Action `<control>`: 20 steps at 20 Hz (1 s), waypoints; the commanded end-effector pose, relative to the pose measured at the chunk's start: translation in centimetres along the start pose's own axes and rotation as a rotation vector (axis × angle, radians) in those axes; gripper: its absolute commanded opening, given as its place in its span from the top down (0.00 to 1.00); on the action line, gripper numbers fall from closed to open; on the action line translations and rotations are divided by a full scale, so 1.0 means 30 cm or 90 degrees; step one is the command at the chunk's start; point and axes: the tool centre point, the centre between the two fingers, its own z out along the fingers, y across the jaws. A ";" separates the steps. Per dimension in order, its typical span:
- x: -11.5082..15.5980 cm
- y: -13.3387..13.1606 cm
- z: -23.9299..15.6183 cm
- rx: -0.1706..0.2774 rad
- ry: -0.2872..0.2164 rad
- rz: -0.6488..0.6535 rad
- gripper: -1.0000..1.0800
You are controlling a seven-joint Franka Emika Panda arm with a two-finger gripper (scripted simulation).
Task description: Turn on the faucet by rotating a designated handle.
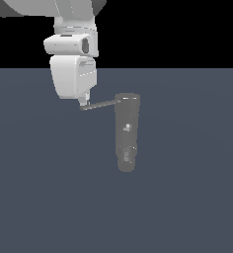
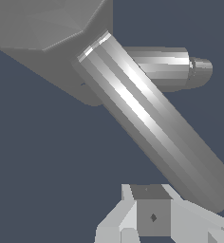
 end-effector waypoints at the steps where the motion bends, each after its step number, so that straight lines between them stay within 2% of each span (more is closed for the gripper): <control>1: 0.029 0.020 0.000 -0.001 0.001 0.004 1.00; 20: 0.167 0.166 -0.001 -0.002 0.001 0.002 1.00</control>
